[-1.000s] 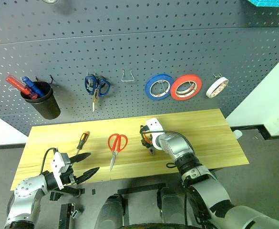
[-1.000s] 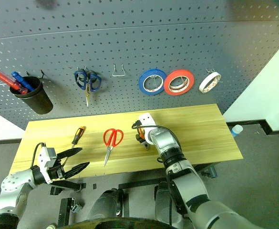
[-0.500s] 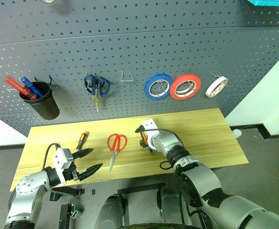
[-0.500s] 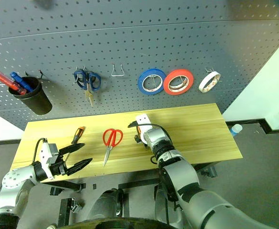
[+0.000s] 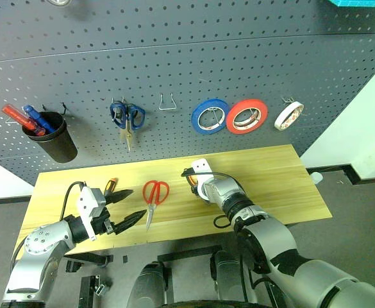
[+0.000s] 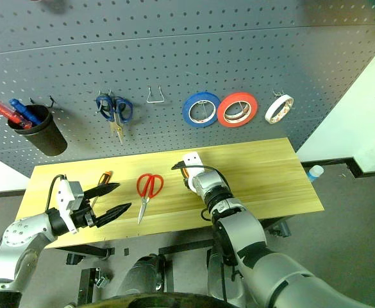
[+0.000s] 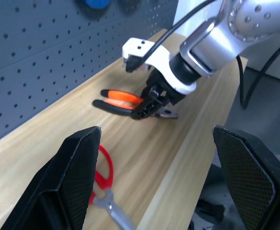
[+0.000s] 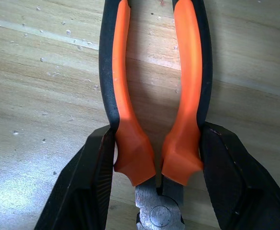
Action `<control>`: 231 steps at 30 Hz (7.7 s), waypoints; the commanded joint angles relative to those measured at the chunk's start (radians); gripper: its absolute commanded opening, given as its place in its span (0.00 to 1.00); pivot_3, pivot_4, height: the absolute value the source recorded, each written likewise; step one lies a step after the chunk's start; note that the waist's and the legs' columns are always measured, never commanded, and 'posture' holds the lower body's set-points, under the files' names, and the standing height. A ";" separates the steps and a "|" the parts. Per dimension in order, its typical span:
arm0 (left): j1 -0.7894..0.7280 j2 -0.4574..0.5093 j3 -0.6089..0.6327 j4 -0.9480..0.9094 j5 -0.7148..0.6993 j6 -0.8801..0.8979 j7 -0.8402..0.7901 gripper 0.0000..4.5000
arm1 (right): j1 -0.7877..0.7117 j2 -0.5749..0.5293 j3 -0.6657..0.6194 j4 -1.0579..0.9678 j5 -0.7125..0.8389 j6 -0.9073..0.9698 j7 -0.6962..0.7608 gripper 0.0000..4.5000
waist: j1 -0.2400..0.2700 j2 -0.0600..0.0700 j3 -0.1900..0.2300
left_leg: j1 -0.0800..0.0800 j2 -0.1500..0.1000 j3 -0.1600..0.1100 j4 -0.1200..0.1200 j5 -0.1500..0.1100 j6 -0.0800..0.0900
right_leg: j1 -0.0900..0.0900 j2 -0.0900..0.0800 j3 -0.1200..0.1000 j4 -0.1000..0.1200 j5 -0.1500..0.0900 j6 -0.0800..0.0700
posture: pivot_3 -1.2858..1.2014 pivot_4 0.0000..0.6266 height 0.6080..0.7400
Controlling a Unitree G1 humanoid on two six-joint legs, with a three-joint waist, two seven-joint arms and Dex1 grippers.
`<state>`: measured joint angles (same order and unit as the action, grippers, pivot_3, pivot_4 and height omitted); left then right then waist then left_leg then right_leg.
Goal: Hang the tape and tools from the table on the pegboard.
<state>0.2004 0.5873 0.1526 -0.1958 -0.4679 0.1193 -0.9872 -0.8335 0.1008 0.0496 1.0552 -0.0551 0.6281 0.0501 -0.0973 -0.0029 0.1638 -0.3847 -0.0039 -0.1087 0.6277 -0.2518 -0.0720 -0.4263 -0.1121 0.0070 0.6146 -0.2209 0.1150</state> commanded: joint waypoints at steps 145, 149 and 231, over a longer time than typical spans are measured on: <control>-0.526 -0.430 -0.185 0.248 0.263 1.055 0.978 0.73 | 0.821 -0.774 -0.043 -1.134 0.401 -0.774 0.953 1.00 | 0.052 -0.015 0.080 | -0.004 0.002 -0.002 0.006 0.000 -0.001 | 0.000 0.006 0.003 0.000 0.003 0.004 | 0.47 0.31 0.93; -0.524 -0.421 -0.197 0.240 0.285 1.059 0.972 0.45 | 0.802 -0.759 -0.042 -1.124 0.392 -0.781 0.942 1.00 | 0.053 -0.015 0.080 | -0.004 0.002 -0.002 0.006 0.000 -0.002 | 0.000 0.006 0.003 0.000 0.003 0.004 | 0.47 0.30 0.93; -0.428 -0.182 0.155 0.112 0.047 0.094 0.538 0.09 | 0.564 -0.618 -0.040 -1.398 0.662 -0.415 0.941 1.00 | 0.053 -0.021 0.062 | -0.005 0.002 -0.001 0.019 0.001 -0.002 | 0.003 0.008 0.005 0.003 0.011 0.001 | 0.48 0.21 0.93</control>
<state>-0.2092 0.3926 0.3126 -0.0778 -0.4292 0.2407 -0.4399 -0.2737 -0.5261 0.0272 -0.3149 0.6029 0.2326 0.9941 -0.0447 -0.0236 0.2256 -0.3896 -0.0021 -0.1095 0.6467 -0.2511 -0.0738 -0.4232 -0.1045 0.0123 0.6172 -0.2102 0.1163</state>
